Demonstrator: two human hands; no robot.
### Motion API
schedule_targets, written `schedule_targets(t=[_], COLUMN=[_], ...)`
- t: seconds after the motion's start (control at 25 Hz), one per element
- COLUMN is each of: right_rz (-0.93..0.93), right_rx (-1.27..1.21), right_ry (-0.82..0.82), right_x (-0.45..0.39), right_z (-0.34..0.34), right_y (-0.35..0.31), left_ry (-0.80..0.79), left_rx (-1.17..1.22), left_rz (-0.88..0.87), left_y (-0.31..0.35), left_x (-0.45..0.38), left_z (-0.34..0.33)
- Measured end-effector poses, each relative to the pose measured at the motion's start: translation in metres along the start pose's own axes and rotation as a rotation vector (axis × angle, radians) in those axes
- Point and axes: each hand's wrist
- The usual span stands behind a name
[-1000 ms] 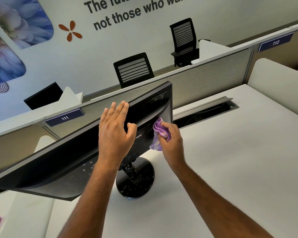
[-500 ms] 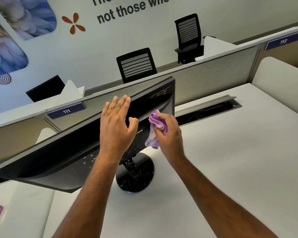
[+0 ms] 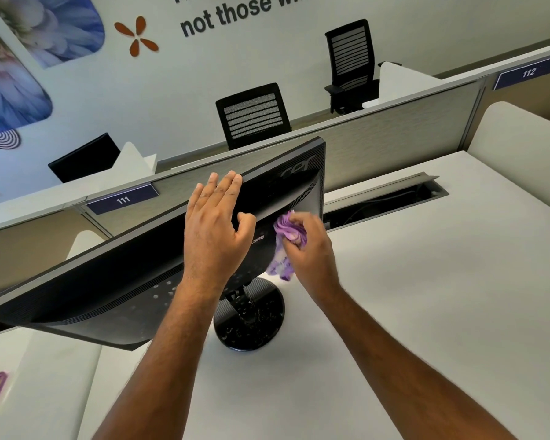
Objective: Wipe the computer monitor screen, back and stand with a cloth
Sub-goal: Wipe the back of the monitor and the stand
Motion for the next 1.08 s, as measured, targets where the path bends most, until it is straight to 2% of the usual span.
schedule_targets(t=[0.08, 0.2, 0.4, 0.52, 0.6, 0.72, 0.8, 0.88, 1.0, 1.08], right_rz=[0.094, 0.095, -0.235, -0.270, -0.161, 0.110, 0.154, 0.094, -0.159, -0.253], right_rx=[-0.008, 0.050, 0.079, 0.074, 0.047, -0.016, -0.013, 0.030, 0.073, 0.031], right_ry=[0.036, 0.030, -0.151, -0.184, -0.116, -0.005, 0.013, -0.033, -0.153, -0.197], right_x=[-0.009, -0.005, 0.022, 0.023, 0.016, -0.002, -0.005, 0.004, 0.024, 0.027], right_z=[0.004, -0.002, -0.019, -0.016, -0.007, 0.004, 0.002, -0.006, -0.019, -0.017], right_y=[-0.014, 0.001, 0.061, 0.067, 0.044, 0.001, -0.007, 0.011, 0.054, 0.068], left_ry=[0.003, 0.001, 0.005, 0.001, 0.000, 0.004, 0.000, -0.004, -0.003, -0.008], left_rx=[-0.003, 0.005, 0.009, 0.007, 0.013, 0.005, 0.014, 0.013, 0.009, 0.022], left_rz=[0.004, 0.003, -0.002, 0.000, 0.001, 0.004, 0.009, 0.003, -0.008, 0.001], left_y=[0.001, 0.002, 0.002, 0.002, 0.001, 0.001, 0.001, 0.002, 0.001, 0.002], left_x=[-0.001, -0.001, 0.001, 0.003, 0.002, 0.000, 0.000, 0.002, 0.000, -0.001], left_z=[-0.001, 0.000, -0.001, -0.001, 0.000, 0.000, 0.000, 0.001, 0.001, 0.002])
Point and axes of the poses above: each hand's wrist, its own x-axis away from the middle knuckle, its own z-axis out of the back of the hand, y = z × x, and after that the axes turned 11 degrees about -y, right-handed
